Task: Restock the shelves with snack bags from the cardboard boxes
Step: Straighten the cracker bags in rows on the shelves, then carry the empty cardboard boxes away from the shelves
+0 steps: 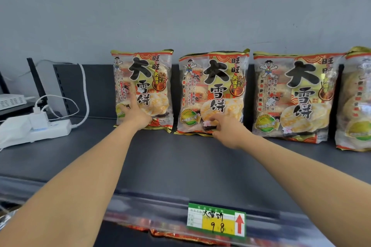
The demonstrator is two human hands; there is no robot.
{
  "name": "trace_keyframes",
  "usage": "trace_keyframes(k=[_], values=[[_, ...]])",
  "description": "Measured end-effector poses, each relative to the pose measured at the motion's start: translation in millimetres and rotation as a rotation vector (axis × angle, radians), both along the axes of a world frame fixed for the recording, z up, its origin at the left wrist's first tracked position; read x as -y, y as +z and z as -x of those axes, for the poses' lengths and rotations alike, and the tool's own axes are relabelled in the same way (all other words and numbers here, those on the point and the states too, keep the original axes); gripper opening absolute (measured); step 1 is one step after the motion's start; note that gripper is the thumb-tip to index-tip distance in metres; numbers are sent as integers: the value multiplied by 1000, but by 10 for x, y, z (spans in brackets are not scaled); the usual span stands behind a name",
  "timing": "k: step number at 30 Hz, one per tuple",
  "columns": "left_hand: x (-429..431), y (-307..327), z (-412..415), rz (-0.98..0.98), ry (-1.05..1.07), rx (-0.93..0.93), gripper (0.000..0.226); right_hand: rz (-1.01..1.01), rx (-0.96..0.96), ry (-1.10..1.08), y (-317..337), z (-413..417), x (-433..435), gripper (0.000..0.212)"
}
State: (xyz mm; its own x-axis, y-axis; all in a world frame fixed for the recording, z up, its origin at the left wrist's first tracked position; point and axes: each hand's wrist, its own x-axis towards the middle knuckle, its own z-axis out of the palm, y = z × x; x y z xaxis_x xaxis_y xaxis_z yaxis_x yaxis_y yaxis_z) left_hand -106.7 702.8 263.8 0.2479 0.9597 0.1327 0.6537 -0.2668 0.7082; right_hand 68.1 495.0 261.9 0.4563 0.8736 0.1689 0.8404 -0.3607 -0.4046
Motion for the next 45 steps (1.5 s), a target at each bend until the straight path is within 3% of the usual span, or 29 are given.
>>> trace_keyframes(k=[11,14,19,24,36,45], values=[[-2,-13,81,-19,-12,7,113,29,20,4,18,181,-93,55],[237,0,79,-112,20,-43,107,25,45,17,34,282,-38,54],[818,141,117,-286,-122,-197,54,28,119,24,131,507,62,52],[1380,265,390,-449,-377,-216,21,16,228,19,161,793,286,42],[2819,85,1012,-651,-884,-45,24,-39,390,-233,-102,1644,1713,36],[3977,-583,885,-770,-1119,-324,24,136,443,-430,-654,1589,3254,30]])
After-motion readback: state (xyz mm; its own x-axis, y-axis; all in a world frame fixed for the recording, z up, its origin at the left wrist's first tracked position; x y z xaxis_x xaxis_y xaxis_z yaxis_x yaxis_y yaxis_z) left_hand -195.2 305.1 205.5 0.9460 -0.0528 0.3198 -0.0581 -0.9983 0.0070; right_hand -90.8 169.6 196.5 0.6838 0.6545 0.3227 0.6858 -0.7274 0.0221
